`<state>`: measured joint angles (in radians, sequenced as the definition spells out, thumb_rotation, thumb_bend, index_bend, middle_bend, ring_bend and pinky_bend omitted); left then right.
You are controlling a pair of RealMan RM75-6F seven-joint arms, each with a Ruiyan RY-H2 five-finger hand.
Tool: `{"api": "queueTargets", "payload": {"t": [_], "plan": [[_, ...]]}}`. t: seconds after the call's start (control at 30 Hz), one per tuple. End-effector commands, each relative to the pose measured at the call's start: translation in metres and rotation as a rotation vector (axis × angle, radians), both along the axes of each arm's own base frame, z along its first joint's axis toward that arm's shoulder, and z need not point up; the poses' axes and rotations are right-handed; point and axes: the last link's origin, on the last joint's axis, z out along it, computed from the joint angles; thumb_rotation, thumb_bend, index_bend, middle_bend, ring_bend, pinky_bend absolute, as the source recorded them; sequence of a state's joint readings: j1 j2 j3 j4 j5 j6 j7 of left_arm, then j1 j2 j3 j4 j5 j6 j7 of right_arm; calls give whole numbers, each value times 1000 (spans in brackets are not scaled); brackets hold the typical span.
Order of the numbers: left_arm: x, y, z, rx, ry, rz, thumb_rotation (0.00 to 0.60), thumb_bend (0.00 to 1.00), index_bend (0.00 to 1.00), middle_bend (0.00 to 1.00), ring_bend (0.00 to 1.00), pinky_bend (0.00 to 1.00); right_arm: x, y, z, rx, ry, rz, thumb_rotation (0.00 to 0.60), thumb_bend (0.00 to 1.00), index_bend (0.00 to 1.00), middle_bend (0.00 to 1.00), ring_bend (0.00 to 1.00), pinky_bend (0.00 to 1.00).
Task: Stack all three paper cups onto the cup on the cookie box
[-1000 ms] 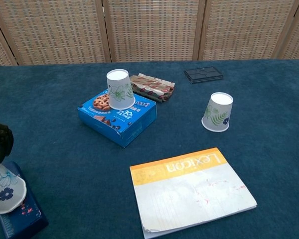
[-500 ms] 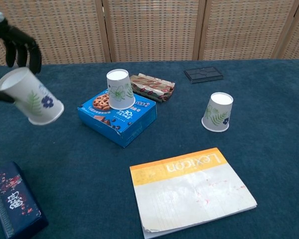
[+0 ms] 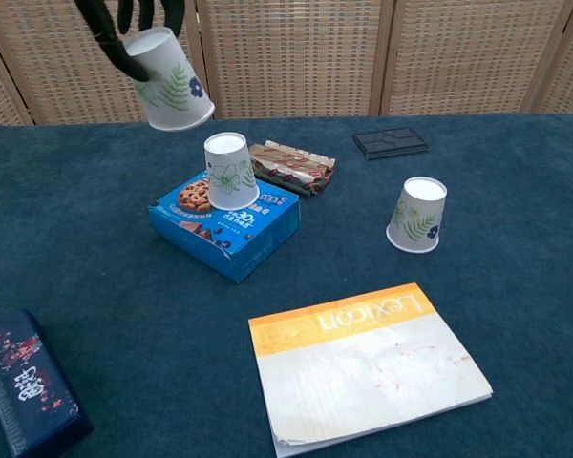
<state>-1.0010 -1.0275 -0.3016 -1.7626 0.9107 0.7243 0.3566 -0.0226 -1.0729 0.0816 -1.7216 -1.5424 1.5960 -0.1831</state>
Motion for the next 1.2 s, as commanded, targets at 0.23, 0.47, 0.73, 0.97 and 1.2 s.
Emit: {"api": "queueTargets", "payload": {"t": [0.23,0.47,0.73,0.97,1.2], "plan": [[29,33,-45,-29,86,47,600,5,544,425,443,449,-5,-4,3,-11,-3,-26,600,0,0,0,0,0],[27,38,-51,-26,111,74,600,4,544,425,443,449,-6,-4,4,-18,-5,-30,600,0,0,0,0,0],[27,40,-57,-44,102,89,600,0,292,170,182,295,-6,-4,4,-18,-2,-31,600,0,0,0,0,0],[25,39,-54,-54,63,85,600,0,0,0,0,102,-6,-3,3,-16,1,-32,600,0,0,0,0,0],[15,38,-44,-53,22,78,600,0,0,0,0,101,-6,-4,0,-7,7,-32,600,0,0,0,0,0]]}}
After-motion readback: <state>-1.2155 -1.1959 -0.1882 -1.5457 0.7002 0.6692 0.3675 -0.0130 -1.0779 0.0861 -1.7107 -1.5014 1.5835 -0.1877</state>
